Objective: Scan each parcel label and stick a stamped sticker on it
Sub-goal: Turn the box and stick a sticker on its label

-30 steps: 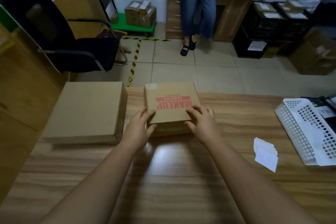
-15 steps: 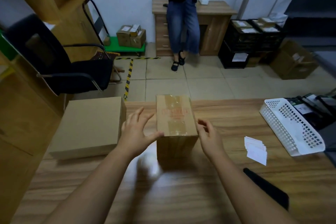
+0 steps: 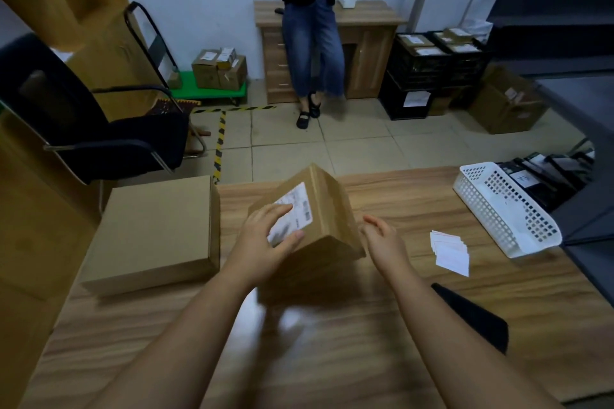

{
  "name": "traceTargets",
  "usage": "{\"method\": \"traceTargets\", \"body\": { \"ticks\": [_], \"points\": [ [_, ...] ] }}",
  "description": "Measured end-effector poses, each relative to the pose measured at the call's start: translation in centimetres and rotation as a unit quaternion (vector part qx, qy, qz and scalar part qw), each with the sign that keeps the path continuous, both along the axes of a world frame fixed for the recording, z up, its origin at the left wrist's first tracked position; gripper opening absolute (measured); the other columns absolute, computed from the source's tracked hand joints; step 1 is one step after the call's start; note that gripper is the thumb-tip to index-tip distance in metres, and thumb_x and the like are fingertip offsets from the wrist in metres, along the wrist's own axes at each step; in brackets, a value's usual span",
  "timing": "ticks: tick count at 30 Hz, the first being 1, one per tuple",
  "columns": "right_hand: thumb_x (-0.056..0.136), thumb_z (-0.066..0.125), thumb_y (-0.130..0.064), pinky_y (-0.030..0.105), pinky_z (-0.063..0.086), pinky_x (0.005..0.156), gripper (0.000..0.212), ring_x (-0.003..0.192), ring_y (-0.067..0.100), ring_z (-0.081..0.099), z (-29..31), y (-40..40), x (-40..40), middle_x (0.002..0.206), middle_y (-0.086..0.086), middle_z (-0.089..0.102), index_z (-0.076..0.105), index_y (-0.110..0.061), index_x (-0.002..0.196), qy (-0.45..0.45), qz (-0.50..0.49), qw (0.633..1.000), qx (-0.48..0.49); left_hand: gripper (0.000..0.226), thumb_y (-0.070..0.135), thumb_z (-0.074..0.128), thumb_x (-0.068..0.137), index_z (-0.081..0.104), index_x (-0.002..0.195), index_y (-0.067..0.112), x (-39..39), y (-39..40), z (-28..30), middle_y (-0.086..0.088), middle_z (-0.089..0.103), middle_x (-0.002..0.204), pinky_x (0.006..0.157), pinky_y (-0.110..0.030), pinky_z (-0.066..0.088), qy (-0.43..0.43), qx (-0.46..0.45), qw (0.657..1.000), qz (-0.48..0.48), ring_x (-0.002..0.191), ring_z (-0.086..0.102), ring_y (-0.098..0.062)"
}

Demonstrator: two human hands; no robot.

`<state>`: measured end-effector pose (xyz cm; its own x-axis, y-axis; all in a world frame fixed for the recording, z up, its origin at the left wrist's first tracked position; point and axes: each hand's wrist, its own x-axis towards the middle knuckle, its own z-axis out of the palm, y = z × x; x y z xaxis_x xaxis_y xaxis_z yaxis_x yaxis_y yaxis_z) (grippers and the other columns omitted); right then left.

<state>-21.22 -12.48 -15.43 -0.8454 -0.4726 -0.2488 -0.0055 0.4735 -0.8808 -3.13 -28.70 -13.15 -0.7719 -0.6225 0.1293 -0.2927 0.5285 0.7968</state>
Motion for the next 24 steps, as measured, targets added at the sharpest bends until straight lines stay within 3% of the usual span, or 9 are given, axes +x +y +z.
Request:
{"method": "traceTargets", "body": {
  "ticks": [3, 6, 12, 16, 18, 21, 22, 24],
  "points": [
    [0.096, 0.057, -0.044, 0.029, 0.041, 0.089, 0.047, 0.112, 0.014, 0.051, -0.8, 1.5, -1.0, 0.133, -0.003, 0.052, 0.052, -0.029, 0.140, 0.003, 0.027, 1.000, 0.009, 0.079, 0.078, 0.044, 0.069, 0.051, 0.136, 0.036, -0.2, 0.0, -2.5, 0.008, 0.038, 0.149, 0.113, -0.043, 0.030, -0.145, -0.033, 0.989, 0.017, 0.137, 0.031, -0.020],
    [0.085, 0.065, -0.052, 0.042, 0.044, 0.105, 0.075, 0.127, 0.021, 0.050, -2.8, 1.9, -0.8, 0.142, 0.000, 0.051, 0.034, -0.034, 0.151, 0.023, 0.105, 0.989, 0.100, 0.065, 0.066, 0.052, 0.087, 0.039, 0.145, 0.039, -0.3, 0.3, -5.2, 0.006, 0.017, 0.161, 0.116, -0.043, 0.025, -0.279, -0.091, 0.956, -0.014, 0.144, 0.021, -0.023],
    [0.090, 0.062, -0.049, 0.042, 0.039, 0.110, 0.077, 0.135, 0.025, 0.043, -5.1, 1.6, -0.7, 0.147, 0.004, 0.047, 0.021, -0.037, 0.155, 0.012, 0.081, 0.992, 0.100, 0.053, 0.049, 0.052, 0.095, 0.041, 0.145, 0.033, -1.2, 0.1, -6.4, 0.005, 0.018, 0.161, 0.114, -0.040, 0.029, -0.248, -0.106, 0.963, 0.006, 0.143, 0.026, -0.020],
    [0.087, 0.065, -0.047, 0.044, 0.043, 0.107, 0.077, 0.130, 0.023, 0.048, -5.5, 0.9, -1.2, 0.144, 0.000, 0.051, 0.026, -0.037, 0.153, 0.003, 0.073, 0.994, 0.081, 0.051, 0.051, 0.046, 0.097, 0.039, 0.145, 0.034, -1.6, -1.3, -5.9, 0.006, 0.014, 0.163, 0.118, -0.042, 0.017, -0.286, -0.180, 0.941, -0.033, 0.149, 0.012, -0.020],
    [0.089, 0.068, -0.038, 0.042, 0.041, 0.109, 0.077, 0.131, 0.023, 0.048, -5.1, 0.4, -2.0, 0.148, 0.002, 0.047, 0.027, -0.033, 0.154, -0.006, 0.069, 0.995, 0.071, 0.049, 0.055, 0.044, 0.096, 0.045, 0.141, 0.034, -1.7, -1.6, -5.4, 0.005, 0.027, 0.159, 0.118, -0.041, 0.017, -0.286, -0.195, 0.937, -0.042, 0.147, 0.019, -0.021],
    [0.093, 0.064, -0.022, 0.029, 0.028, 0.112, 0.068, 0.142, 0.023, 0.035, -3.9, -0.6, -3.6, 0.158, 0.007, 0.030, 0.031, -0.021, 0.153, 0.041, -0.017, 0.998, 0.037, 0.054, 0.065, 0.038, 0.085, 0.066, 0.117, 0.032, -1.3, -1.0, -4.7, 0.008, 0.062, 0.123, 0.102, -0.035, 0.026, -0.215, -0.249, 0.941, -0.079, 0.123, 0.049, -0.021],
    [0.094, 0.062, -0.021, 0.028, 0.025, 0.113, 0.065, 0.144, 0.023, 0.030, -3.4, -0.7, -3.7, 0.158, 0.008, 0.027, 0.034, -0.018, 0.152, 0.065, -0.044, 0.996, 0.033, 0.057, 0.066, 0.037, 0.082, 0.068, 0.115, 0.031, -1.1, -0.8, -4.7, 0.008, 0.064, 0.116, 0.098, -0.034, 0.026, -0.187, -0.251, 0.946, -0.081, 0.117, 0.052, -0.022],
    [0.092, 0.063, -0.025, 0.034, 0.032, 0.111, 0.053, 0.136, 0.029, 0.039, -3.2, -0.7, -3.4, 0.147, 0.012, 0.036, 0.046, -0.013, 0.141, 0.111, -0.071, 0.990, 0.045, 0.065, 0.068, 0.037, 0.078, 0.063, 0.126, 0.032, -0.7, -0.9, -4.6, 0.004, 0.057, 0.129, 0.104, -0.036, 0.024, -0.175, -0.212, 0.960, -0.048, 0.124, 0.047, -0.024]
  ]
}}
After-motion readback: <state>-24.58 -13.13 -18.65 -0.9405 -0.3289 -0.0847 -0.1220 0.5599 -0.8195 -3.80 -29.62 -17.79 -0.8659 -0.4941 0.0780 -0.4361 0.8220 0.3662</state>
